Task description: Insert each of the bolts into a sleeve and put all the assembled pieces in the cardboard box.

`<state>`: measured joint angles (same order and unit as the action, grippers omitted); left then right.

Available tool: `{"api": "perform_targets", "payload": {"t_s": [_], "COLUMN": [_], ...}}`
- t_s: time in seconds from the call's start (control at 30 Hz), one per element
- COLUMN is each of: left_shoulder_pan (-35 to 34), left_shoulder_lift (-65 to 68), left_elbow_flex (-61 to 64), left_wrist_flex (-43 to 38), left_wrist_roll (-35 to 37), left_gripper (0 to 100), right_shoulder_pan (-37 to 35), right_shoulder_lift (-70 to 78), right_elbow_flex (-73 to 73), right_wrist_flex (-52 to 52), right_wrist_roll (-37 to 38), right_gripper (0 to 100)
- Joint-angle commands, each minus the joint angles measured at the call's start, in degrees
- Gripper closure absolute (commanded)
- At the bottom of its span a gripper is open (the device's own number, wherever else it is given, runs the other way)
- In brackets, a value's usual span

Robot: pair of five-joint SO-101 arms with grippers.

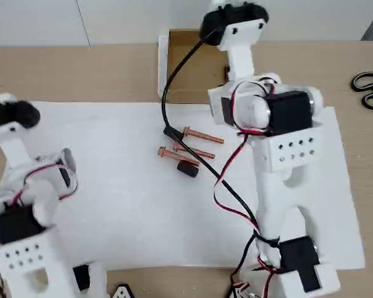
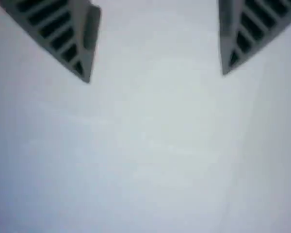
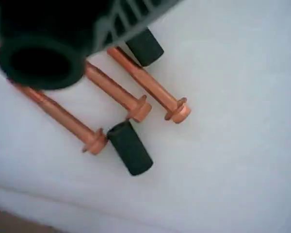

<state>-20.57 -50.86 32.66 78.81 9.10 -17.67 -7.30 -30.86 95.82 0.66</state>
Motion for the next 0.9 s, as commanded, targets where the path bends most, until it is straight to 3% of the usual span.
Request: {"api": "perform_targets", "payload": {"t_s": [0.0,0.17,0.33,0.7,0.87], "left_shoulder_pan": [5.2,12.9,18.9,34.4,37.9], "left_shoulder_lift": [9.1,19.3,27.4,30.2,30.5], "left_elbow_flex": [-13.2,-24.9,-30.9,-28.5,-21.6], "left_wrist_flex": [4.8,9.0,10.5,16.9,8.5], "left_wrist_roll": [3.1,4.9,7.6,7.7,17.2], "left_gripper": [83,83,83,83,83], "right_shoulder_pan": [0.7,1.4,6.7,10.7,10.6], "right_shoulder_lift": [-5.7,-8.8,-7.0,-6.6,-6.5], "right_elbow_flex": [3.7,13.7,22.2,27.8,27.8], "right_wrist_flex": [0.4,-0.5,-2.6,-2.8,-2.9], "right_wrist_roll": [-0.3,0.1,0.1,3.0,3.0], "right_gripper": [99.5,99.5,99.5,99.5,99.5]}}
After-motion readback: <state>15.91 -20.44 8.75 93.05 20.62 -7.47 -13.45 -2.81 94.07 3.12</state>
